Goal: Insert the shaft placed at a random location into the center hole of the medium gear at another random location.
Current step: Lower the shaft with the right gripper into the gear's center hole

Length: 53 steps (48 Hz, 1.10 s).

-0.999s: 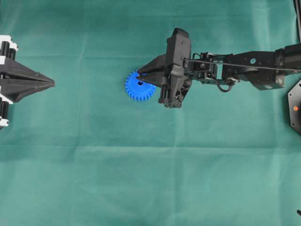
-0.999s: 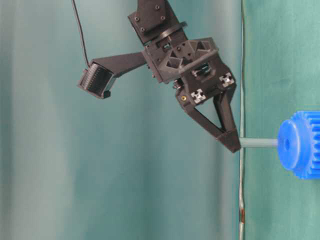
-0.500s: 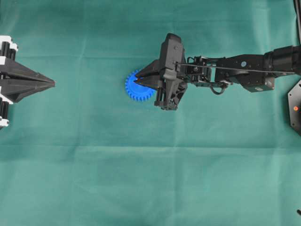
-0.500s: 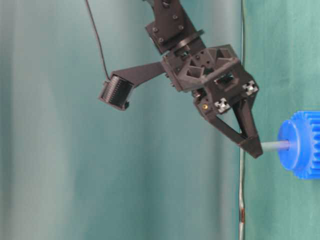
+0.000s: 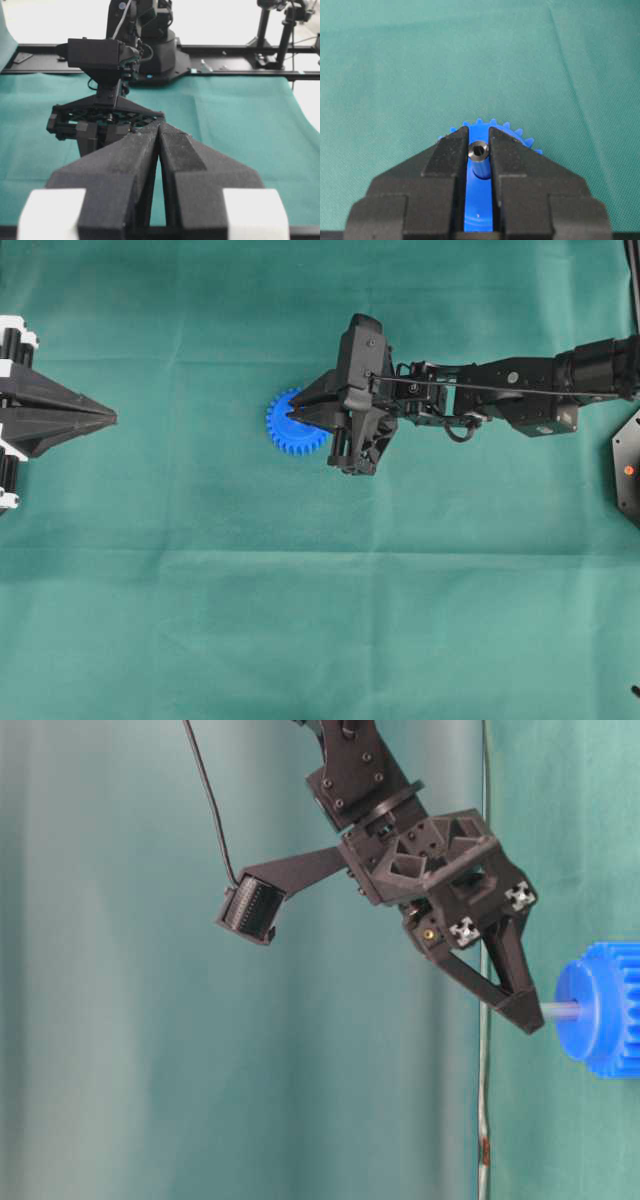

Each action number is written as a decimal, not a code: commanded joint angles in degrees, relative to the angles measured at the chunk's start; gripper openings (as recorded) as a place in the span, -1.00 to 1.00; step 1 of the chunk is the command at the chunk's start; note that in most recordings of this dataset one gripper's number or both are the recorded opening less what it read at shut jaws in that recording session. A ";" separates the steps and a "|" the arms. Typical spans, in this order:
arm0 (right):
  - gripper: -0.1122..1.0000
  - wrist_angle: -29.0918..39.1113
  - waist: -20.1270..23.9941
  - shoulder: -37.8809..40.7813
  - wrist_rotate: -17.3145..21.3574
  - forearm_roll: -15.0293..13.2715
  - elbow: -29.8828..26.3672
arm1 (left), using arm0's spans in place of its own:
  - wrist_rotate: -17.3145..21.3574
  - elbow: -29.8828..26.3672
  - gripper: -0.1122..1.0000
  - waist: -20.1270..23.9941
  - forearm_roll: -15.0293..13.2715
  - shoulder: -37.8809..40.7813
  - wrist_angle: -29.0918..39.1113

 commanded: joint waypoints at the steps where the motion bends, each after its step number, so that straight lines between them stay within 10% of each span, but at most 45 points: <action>1: -0.57 -0.79 -0.09 -0.44 -0.26 0.26 -0.62 | 0.00 -1.23 -0.80 -0.09 0.18 0.26 -0.35; 53: -0.57 -1.14 -0.18 1.85 -0.26 0.26 -0.79 | 0.00 -1.23 -0.80 -0.18 0.26 0.35 -0.35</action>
